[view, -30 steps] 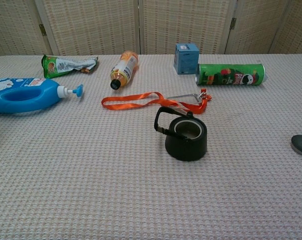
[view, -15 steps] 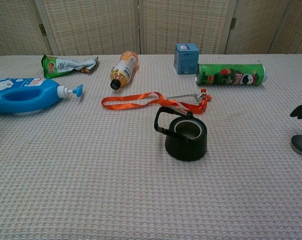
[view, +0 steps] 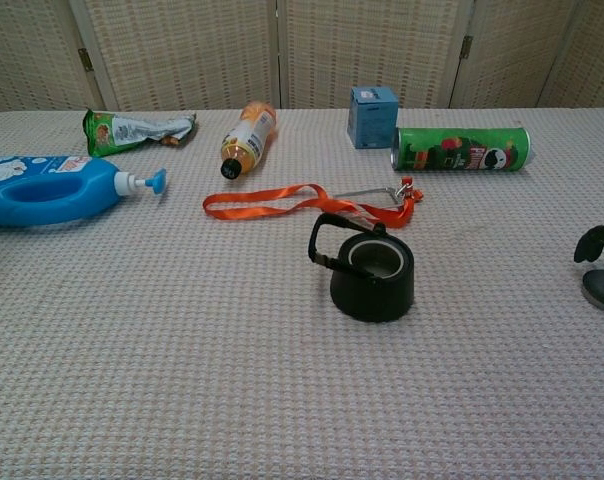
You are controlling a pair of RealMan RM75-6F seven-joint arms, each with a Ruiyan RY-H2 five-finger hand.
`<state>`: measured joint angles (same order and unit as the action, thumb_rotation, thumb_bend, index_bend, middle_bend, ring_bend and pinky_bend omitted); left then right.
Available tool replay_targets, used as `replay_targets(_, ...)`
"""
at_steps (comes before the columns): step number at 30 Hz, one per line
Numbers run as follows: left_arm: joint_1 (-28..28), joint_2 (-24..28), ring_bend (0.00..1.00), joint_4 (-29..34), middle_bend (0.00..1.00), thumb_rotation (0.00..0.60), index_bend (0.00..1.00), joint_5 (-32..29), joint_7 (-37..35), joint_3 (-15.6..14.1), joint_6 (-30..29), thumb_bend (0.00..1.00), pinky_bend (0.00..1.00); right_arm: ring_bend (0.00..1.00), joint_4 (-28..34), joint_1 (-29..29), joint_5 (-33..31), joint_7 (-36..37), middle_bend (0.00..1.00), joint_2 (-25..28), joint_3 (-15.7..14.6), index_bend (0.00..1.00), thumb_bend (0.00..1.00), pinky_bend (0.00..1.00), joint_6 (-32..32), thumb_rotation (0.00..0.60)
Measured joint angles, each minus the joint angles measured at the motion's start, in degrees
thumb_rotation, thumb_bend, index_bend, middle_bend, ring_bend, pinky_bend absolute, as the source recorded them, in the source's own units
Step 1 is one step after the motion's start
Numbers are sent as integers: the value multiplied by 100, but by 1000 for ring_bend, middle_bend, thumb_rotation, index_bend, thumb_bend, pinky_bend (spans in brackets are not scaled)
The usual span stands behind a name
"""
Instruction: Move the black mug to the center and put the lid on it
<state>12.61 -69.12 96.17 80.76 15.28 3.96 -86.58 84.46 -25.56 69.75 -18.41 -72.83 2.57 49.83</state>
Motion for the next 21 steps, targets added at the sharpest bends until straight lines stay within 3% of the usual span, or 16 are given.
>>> replay_targets(21,-89,3,96,-91,106,600,164,38,-103,87,88,224,0,866,-201,-84,-169,-131,368,-286,-33,333,268,885,187,600)
